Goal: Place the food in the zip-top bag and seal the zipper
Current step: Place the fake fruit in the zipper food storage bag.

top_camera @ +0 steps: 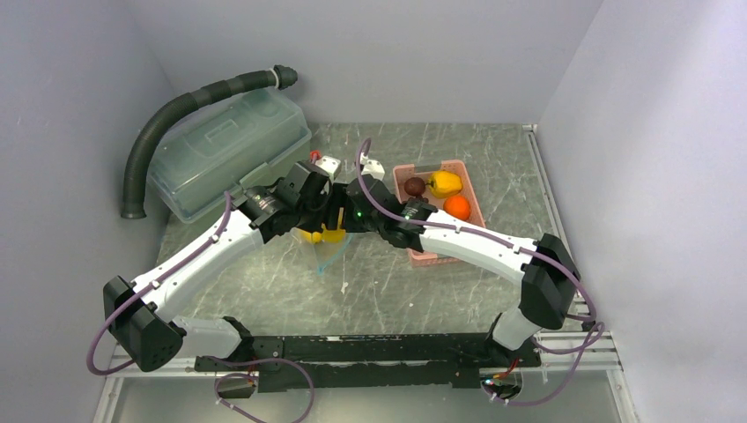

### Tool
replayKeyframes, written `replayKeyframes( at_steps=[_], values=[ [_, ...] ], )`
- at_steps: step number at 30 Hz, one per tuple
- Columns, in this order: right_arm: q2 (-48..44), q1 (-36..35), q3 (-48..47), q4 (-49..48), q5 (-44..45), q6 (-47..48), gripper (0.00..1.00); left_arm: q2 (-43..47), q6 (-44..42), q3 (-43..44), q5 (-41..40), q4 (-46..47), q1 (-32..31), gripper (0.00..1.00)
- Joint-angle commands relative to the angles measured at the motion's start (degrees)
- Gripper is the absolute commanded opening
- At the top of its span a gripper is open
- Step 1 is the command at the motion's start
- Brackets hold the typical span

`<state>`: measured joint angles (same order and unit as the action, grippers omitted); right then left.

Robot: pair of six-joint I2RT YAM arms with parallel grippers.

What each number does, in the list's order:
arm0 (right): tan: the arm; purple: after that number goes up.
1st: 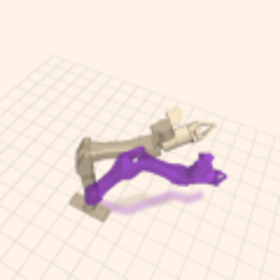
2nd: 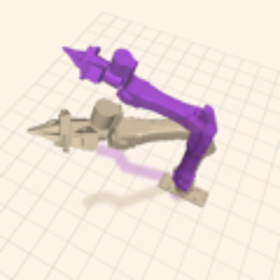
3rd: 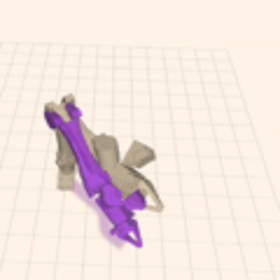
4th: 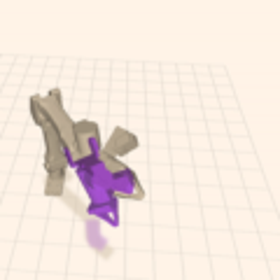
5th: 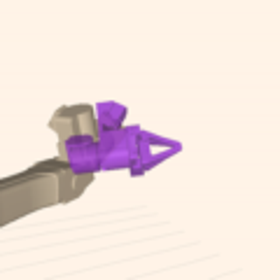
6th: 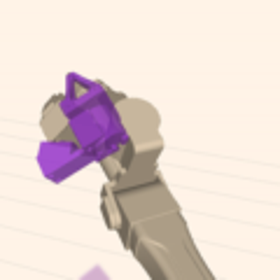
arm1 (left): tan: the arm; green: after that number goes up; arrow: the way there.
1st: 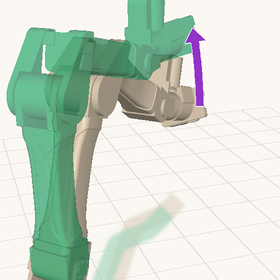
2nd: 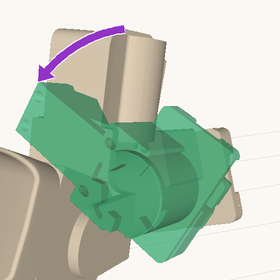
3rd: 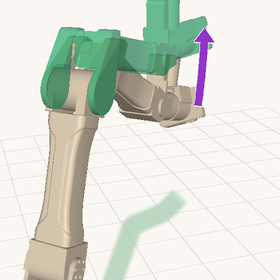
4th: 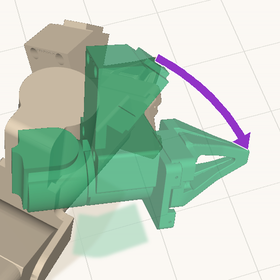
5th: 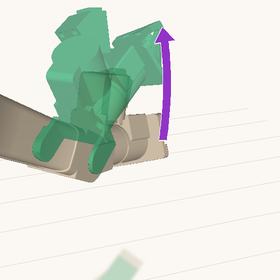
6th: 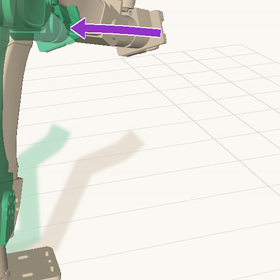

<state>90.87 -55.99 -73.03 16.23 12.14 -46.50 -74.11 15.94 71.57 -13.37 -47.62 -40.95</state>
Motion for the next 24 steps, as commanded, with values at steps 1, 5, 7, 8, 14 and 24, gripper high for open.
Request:
replayKeyframes(
  at_steps=[1, 5, 7, 8, 14, 24],
  values=[
    [-0.9, -0.1, -2.3, -1.4, 2.1, -0.8, 0.72, 0.8, -0.1, 0.3, 0.4, 1.5, -0.2, 0.0],
    [-1.4, -0.1, -1.7, -1.4, 2.0, -0.8, 0.75, 0.8, 0.0, 0.4, 0.4, 1.5, -0.2, 0.0],
    [-1.6, -0.2, -1.5, -1.3, 1.8, -0.7, 0.75, 0.8, 0.0, 0.3, 0.5, 1.5, -0.1, 0.0],
    [-1.7, -0.1, -1.5, -1.2, 1.7, -0.6, 0.75, 0.7, 0.0, 0.4, 0.4, 1.5, -0.2, 0.0],
    [-3.1, -0.2, -0.7, -1.2, -1.2, 0.8, 0.76, 0.4, 0.1, 0.4, 0.2, 1.3, -0.2, 0.0],
    [-8.2, -0.3, 3.2, 3.6, -3.0, 2.4, 0.73, 0.1, 0.1, 0.5, -0.2, 1.2, -0.2, 0.0]
  ],
)
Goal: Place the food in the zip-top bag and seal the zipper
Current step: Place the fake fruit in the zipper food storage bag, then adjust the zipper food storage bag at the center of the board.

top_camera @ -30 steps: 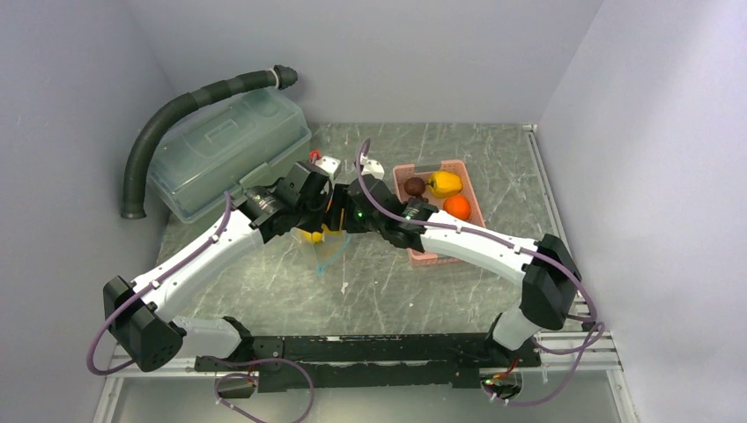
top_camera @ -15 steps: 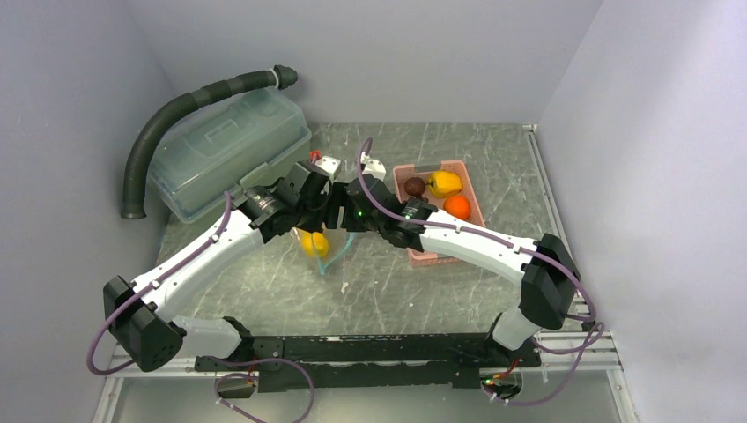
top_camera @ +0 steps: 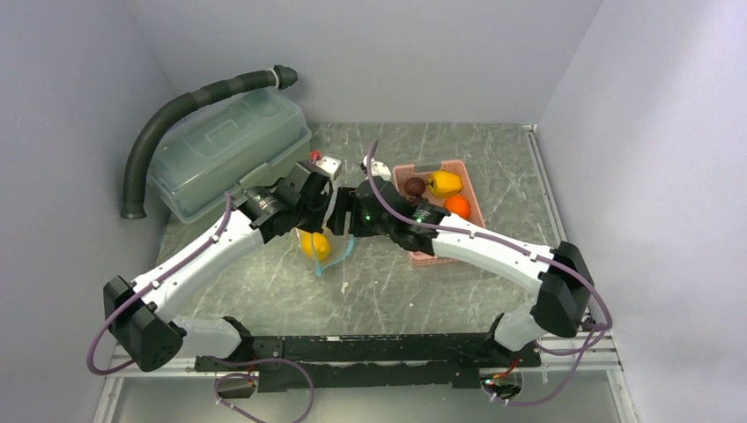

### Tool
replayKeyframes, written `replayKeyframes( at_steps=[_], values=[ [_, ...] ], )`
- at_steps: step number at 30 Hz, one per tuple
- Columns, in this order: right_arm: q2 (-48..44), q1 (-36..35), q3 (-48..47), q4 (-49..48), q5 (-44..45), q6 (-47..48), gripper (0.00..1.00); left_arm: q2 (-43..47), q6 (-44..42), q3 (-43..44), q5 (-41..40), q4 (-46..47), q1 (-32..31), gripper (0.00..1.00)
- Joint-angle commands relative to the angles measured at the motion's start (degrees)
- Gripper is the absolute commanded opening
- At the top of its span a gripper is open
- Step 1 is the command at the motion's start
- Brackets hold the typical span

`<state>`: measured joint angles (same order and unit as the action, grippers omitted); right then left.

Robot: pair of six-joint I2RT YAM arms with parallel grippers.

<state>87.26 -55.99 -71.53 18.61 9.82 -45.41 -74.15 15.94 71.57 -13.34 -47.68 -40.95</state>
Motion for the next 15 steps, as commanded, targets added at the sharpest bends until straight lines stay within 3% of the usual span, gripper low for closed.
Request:
replayKeyframes(
  at_steps=[1, 15],
  values=[
    [-5.2, -0.3, 2.4, 1.3, -0.4, 1.4, 0.73, 0.0, 0.1, 0.5, -0.2, 1.3, -0.2, 0.0],
    [-6.4, -0.3, 9.1, -1.4, 0.5, 1.0, 0.68, -0.3, 0.1, 0.5, -0.3, 1.2, -0.2, 0.0]
  ],
)
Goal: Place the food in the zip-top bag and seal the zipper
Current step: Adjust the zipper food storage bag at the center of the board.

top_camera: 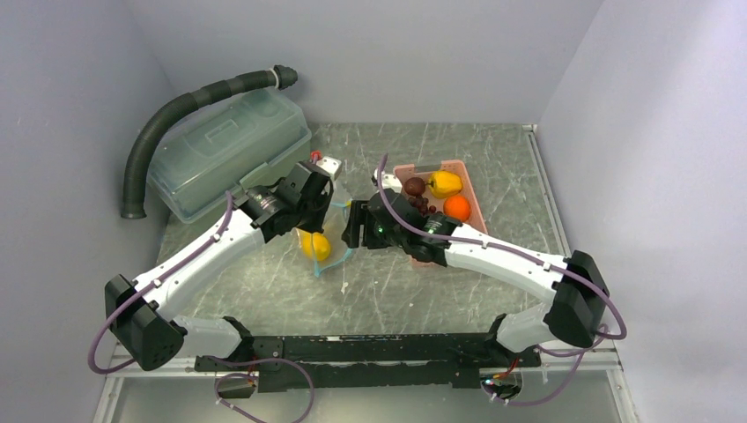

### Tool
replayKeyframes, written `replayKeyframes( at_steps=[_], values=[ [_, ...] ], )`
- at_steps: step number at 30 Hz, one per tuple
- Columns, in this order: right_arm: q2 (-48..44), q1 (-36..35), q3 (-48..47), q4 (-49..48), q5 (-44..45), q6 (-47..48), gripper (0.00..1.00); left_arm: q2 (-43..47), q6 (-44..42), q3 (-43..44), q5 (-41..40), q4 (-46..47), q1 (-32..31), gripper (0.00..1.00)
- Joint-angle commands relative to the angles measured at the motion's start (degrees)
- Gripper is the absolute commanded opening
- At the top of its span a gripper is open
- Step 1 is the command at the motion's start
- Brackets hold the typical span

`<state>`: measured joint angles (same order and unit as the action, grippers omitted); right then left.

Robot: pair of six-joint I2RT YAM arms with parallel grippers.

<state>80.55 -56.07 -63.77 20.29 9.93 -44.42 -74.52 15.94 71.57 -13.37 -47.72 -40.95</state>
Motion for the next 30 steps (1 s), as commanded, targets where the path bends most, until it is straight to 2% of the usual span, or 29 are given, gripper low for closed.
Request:
replayKeyframes(
  at_steps=[1, 10, 16, 22, 26, 29, 30],
  values=[
    [0.9, -0.2, 1.6, -3.8, 0.3, 0.0, 0.68, 0.1, 0.1, 0.5, -0.3, 1.2, -0.1, 0.0],
    [7.2, -0.2, 1.3, -8.6, 0.2, -0.9, 0.62, 0.2, 0.1, 0.6, -0.3, 1.2, -0.2, 0.0],
    [11.0, -0.2, -0.4, -10.8, 0.6, -1.5, 0.52, 0.5, 0.1, 0.5, -0.4, 1.2, -0.2, 0.0],
    [12.5, -0.2, -1.4, -11.5, 1.2, -1.6, 0.36, 0.8, 0.1, 0.4, -0.4, 1.4, -0.2, 0.0],
    [11.3, -0.2, -1.9, -10.9, 2.5, -1.2, 0.17, 1.0, 0.0, 0.4, -0.4, 1.4, -0.2, 0.0],
    [9.6, -0.2, -2.5, -9.8, 3.6, -0.2, 0.0, 1.1, -0.1, 0.3, -0.6, 1.4, -0.1, 0.0],
    [8.8, -0.2, -2.5, -9.5, 4.0, 0.0, 0.0, 1.1, -0.2, 0.4, -0.8, 1.3, -0.2, 0.0]
  ],
)
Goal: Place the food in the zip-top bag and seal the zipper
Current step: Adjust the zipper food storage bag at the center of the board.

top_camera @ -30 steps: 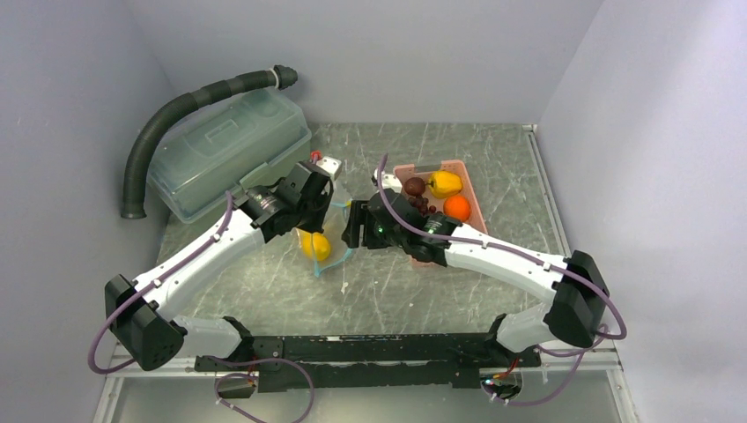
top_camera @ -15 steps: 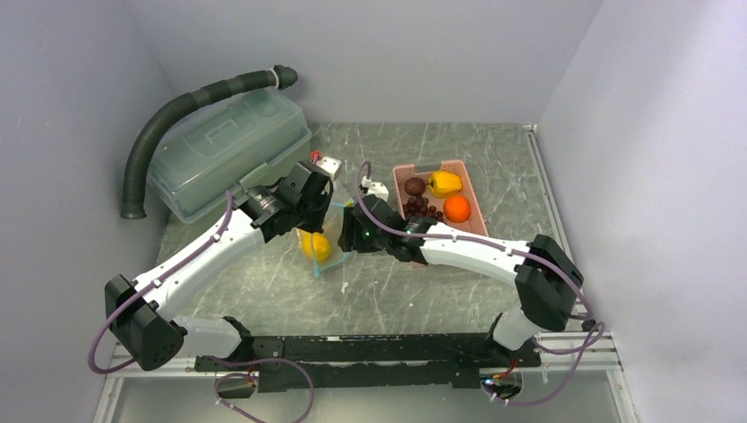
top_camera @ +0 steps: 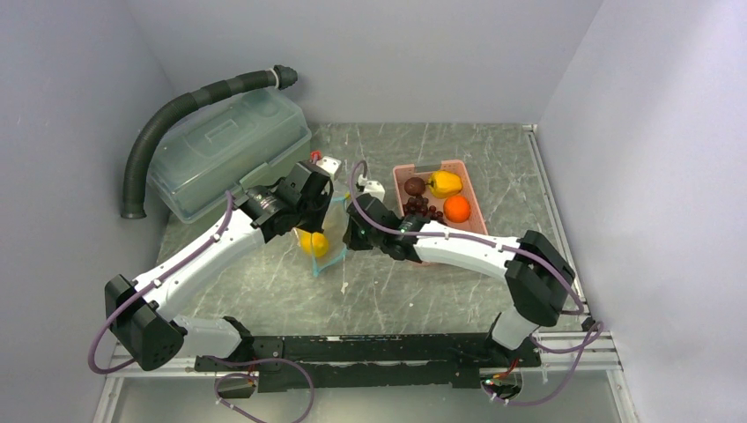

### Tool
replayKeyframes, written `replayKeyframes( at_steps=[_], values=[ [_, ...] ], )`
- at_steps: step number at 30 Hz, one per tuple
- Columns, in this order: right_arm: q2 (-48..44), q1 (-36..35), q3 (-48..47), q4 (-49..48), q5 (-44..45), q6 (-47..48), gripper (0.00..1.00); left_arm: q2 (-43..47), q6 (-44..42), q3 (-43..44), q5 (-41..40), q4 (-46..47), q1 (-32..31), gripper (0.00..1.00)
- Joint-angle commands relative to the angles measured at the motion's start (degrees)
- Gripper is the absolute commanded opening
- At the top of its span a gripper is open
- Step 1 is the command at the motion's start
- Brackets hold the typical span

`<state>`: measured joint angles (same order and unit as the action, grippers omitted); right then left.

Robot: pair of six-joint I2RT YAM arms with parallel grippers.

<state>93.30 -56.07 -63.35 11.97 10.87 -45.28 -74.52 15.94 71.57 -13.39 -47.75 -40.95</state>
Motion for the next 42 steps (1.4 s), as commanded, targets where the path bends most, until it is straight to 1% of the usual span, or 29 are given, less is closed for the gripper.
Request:
replayKeyframes(
  at_steps=[1, 6, 11, 16, 19, 24, 28, 32, 34, 37, 39, 42],
  values=[
    [-4.7, -0.2, -2.9, -1.0, 3.3, 1.2, 0.0, 1.2, -0.2, 0.4, -1.2, 1.2, -0.2, 0.0],
    [-9.1, -0.2, -2.7, 0.0, 3.5, 2.4, 0.0, 2.2, -0.1, 0.7, -6.0, 0.4, -0.2, 0.0],
    [-12.5, -0.2, -3.0, 1.9, 2.6, 3.4, 0.0, 4.6, -0.1, 1.2, -8.1, 0.4, -0.2, 0.0],
    [-13.9, -0.2, -5.7, 5.9, 1.4, 5.1, 0.0, 5.4, 0.1, 7.6, -8.4, -4.2, -0.2, 0.0],
    [-14.4, -0.2, -8.3, 8.9, 0.5, 7.1, 0.0, 5.3, -0.2, 12.5, -6.8, -8.4, -0.2, 0.0],
    [-13.8, -0.2, -15.7, 18.6, 1.8, 9.7, 0.0, 2.7, -1.1, 22.1, -4.1, -16.6, -0.2, 0.0],
    [-12.4, -0.1, -21.7, 25.3, 2.3, 11.4, 0.0, 0.9, -1.9, 27.3, 0.5, -21.0, -0.1, 0.0],
    [-10.7, 0.3, -27.0, 30.6, -0.5, 12.7, 0.0, -0.4, -2.0, 30.8, 6.6, -23.8, -0.2, 0.0],
    [-10.3, 0.4, -28.6, 32.0, -2.8, 13.2, 0.0, -0.4, -2.0, 31.2, 9.2, -24.4, -0.2, 0.0],
    [-9.6, 1.4, -29.4, 32.4, -6.7, 13.3, 0.0, -0.5, -2.1, 29.9, 9.8, -24.5, -0.2, 0.0],
    [-8.9, 3.3, -27.0, 30.6, -9.7, 12.7, 0.0, -0.3, -1.8, 27.0, 9.9, -23.1, -0.2, 0.0],
    [-6.2, 7.5, -20.1, 25.5, -17.1, 11.1, 0.0, -0.8, -0.8, 19.2, 10.4, -18.4, -0.2, 0.0]
  ],
)
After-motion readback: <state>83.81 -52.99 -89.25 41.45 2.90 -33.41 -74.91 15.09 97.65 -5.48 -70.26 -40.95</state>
